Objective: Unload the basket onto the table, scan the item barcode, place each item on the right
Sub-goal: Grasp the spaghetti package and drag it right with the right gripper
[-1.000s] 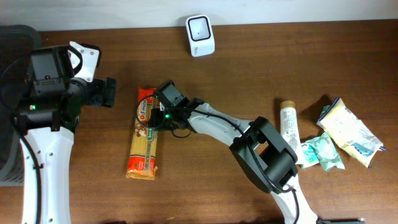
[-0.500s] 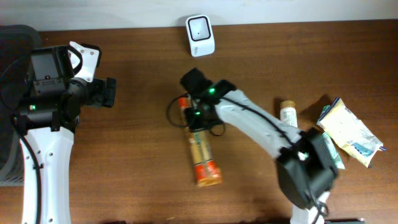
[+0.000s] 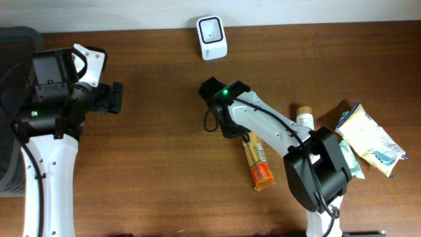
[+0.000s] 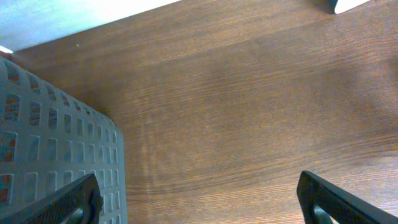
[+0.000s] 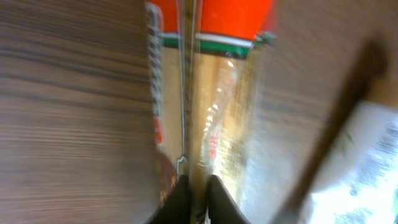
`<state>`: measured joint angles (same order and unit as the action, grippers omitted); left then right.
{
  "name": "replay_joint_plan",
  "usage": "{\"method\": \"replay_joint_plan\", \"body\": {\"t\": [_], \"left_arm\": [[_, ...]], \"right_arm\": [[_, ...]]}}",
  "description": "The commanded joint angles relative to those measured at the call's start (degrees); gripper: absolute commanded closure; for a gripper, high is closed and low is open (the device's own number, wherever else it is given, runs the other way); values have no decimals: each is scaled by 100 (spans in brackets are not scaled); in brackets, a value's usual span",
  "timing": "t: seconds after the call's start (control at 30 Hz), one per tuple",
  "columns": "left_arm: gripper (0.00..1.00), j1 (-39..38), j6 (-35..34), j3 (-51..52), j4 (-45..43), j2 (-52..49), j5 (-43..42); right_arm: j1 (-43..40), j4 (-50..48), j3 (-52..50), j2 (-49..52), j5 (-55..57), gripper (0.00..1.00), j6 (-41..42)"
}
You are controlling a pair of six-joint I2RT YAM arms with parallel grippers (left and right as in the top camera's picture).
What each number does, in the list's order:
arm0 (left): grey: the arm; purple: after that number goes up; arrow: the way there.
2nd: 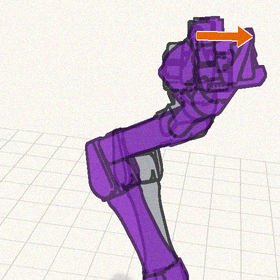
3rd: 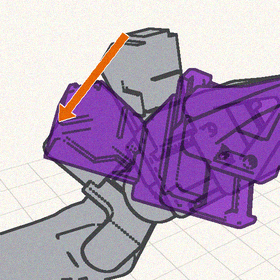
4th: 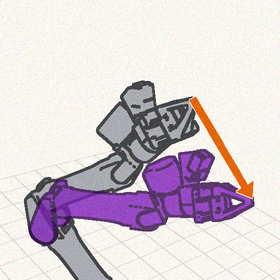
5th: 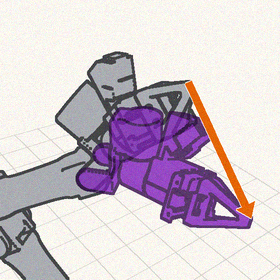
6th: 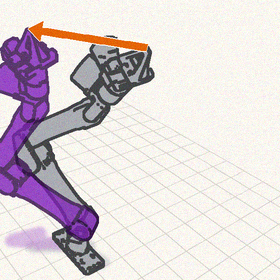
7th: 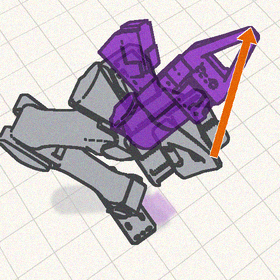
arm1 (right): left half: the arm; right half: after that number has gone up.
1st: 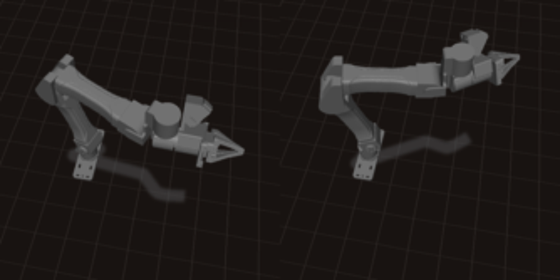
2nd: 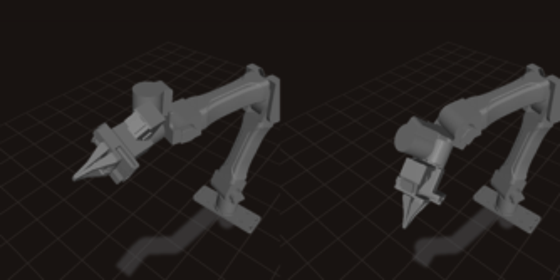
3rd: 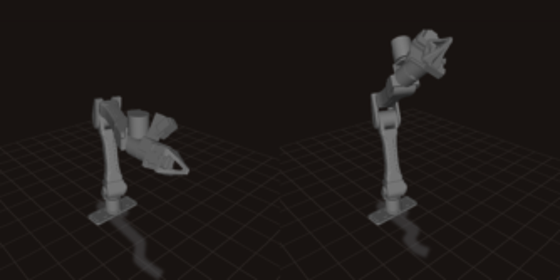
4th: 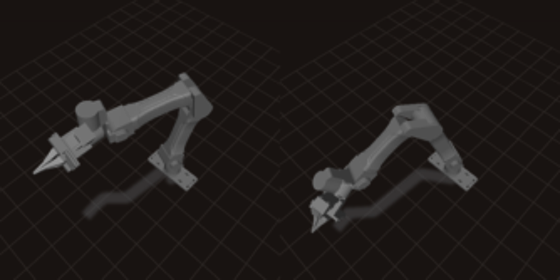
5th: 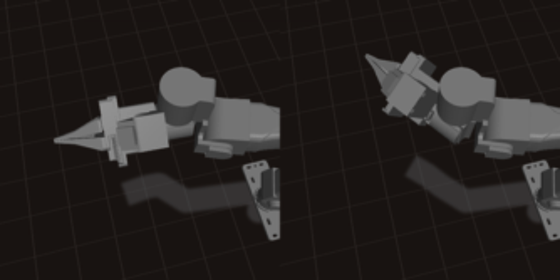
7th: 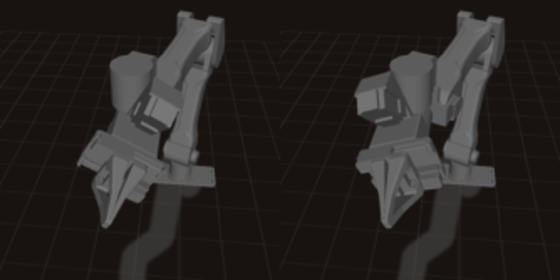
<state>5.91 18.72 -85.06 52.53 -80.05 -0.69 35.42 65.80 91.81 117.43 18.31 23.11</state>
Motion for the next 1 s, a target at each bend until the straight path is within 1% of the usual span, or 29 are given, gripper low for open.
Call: {"method": "replay_joint_plan", "body": {"t": [0.0,0.1,0.2,0.3,0.33,0.47,0.5,0.53,0.6,0.63,0.67,0.7,0.73,0.8,0.87,0.97], "left_arm": [[1,15,87,-33,-13,35,-63],[1,15,87,-33,-13,35,-63],[1,15,87,-33,-13,35,-63],[1,15,87,-33,-13,35,-63],[1,15,87,-33,-13,35,-63],[1,15,87,-33,-13,35,-63],[1,15,87,-33,-11,35,-63],[1,15,87,-33,-13,35,-63],[1,15,87,-33,-13,35,-63],[1,15,87,-33,-13,35,-63],[1,15,87,-33,-13,35,-63],[1,15,87,-33,-13,35,-63],[1,15,87,-33,-13,35,-63],[1,15,87,-33,-13,35,-63],[1,15,87,-33,-13,35,-63],[1,15,87,-33,-13,35,-63]], "right_arm": [[420,-297,212,33,-870,81,-85],[787,-540,212,208,-1368,71,-85],[1161,-870,210,356,-1764,49,-376],[1346,-922,212,380,-1856,40,-529],[1294,-898,240,356,-1856,39,-505],[590,-487,695,-24,-1965,39,-514],[313,-308,859,-160,-2000,34,-538],[70,-173,957,-256,-2127,30,-673],[-551,111,1010,-363,-2721,23,-1215],[-743,229,1008,-363,-2938,22,-1403],[-1123,409,942,-310,-3432,22,-1810],[-1333,485,872,-275,-3794,22,-2092],[-1587,485,693,-229,-4374,22,-2520],[-1777,374,343,-197,-4942,21,-3027],[-1797,44,-35,-195,-4918,17,-3071],[-1731,-920,-750,-190,-4940,16,-2883]]}}
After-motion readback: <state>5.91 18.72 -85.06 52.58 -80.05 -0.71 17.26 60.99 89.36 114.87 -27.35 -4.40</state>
